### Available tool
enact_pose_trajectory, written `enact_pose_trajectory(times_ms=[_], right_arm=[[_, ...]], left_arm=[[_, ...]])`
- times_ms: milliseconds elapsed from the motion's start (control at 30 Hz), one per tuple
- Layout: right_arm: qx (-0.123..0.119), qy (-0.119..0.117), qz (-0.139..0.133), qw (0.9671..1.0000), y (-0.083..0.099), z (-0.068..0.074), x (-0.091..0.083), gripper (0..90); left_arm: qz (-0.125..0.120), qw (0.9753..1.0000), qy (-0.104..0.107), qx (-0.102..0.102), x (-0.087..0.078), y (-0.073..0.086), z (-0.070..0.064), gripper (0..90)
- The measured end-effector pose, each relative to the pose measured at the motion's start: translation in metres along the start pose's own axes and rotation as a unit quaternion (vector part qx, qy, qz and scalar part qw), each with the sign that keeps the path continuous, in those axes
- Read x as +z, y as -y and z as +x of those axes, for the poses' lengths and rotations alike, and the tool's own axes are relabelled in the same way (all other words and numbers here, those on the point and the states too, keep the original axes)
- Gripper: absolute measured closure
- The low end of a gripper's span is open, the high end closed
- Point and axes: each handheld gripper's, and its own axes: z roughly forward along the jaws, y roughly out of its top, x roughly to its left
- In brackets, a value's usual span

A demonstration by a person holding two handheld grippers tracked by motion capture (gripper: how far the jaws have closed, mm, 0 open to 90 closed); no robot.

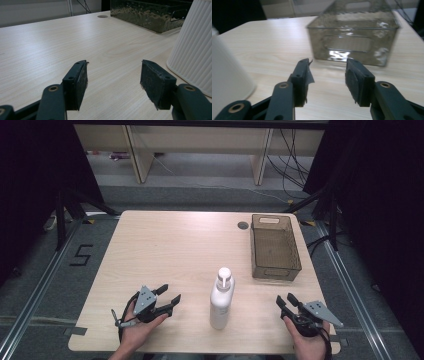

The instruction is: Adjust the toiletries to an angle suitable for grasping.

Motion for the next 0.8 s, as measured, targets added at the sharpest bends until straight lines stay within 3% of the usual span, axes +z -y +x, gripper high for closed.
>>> enact_pose_trajectory(times_ms=[67, 100, 133, 167, 267, 300, 333, 433, 467, 633, 767, 800], right_arm=[[-0.014, -0.004, -0.009, 0.9998, 0.000, 0.005, 0.001, 65.6], [-0.032, -0.026, 0.004, 0.9991, -0.001, 0.015, 0.000, 74.7], [-0.032, -0.026, 0.004, 0.9991, -0.001, 0.015, 0.000, 74.7], [-0.035, -0.041, 0.005, 0.9985, 0.000, 0.020, 0.002, 78.6], [-0.041, -0.055, 0.028, 0.9973, 0.000, 0.031, 0.001, 89.5], [-0.032, -0.062, 0.023, 0.9973, 0.001, 0.034, 0.002, 90.0], [-0.044, -0.070, 0.028, 0.9962, 0.001, 0.035, 0.002, 90.0], [-0.049, -0.094, 0.037, 0.9937, 0.002, 0.049, 0.001, 90.0], [-0.046, -0.117, 0.045, 0.9911, 0.004, 0.060, 0.001, 90.0], [-0.070, -0.140, 0.048, 0.9865, 0.005, 0.076, 0.001, 90.0], [-0.061, -0.158, 0.050, 0.9843, 0.004, 0.088, 0.000, 90.0], [-0.077, -0.157, 0.046, 0.9834, 0.004, 0.091, -0.001, 90.0]], left_arm=[[-0.001, 1.0000, 0.000, 0.002, 0.000, 0.000, 0.000, 37.6], [-0.001, 1.0000, 0.002, 0.003, 0.000, 0.000, 0.000, 38.3], [0.000, 1.0000, 0.001, 0.004, 0.000, 0.000, -0.001, 38.3], [0.001, 1.0000, 0.001, 0.004, 0.000, 0.000, -0.001, 38.7], [0.001, 1.0000, 0.000, 0.003, -0.001, 0.000, -0.001, 39.2], [0.003, 1.0000, 0.000, 0.004, -0.001, 0.000, 0.000, 39.6], [0.003, 1.0000, -0.001, 0.003, -0.001, 0.000, 0.000, 39.9], [0.004, 1.0000, -0.001, 0.001, -0.001, 0.000, 0.000, 40.3], [0.004, 1.0000, -0.001, 0.002, -0.001, 0.000, 0.000, 40.5], [0.003, 1.0000, 0.005, 0.008, -0.001, 0.001, -0.001, 42.7], [0.004, 0.9999, 0.012, 0.010, -0.001, 0.001, -0.001, 45.5], [0.009, 0.9999, 0.009, 0.012, -0.002, 0.000, -0.001, 45.5]])
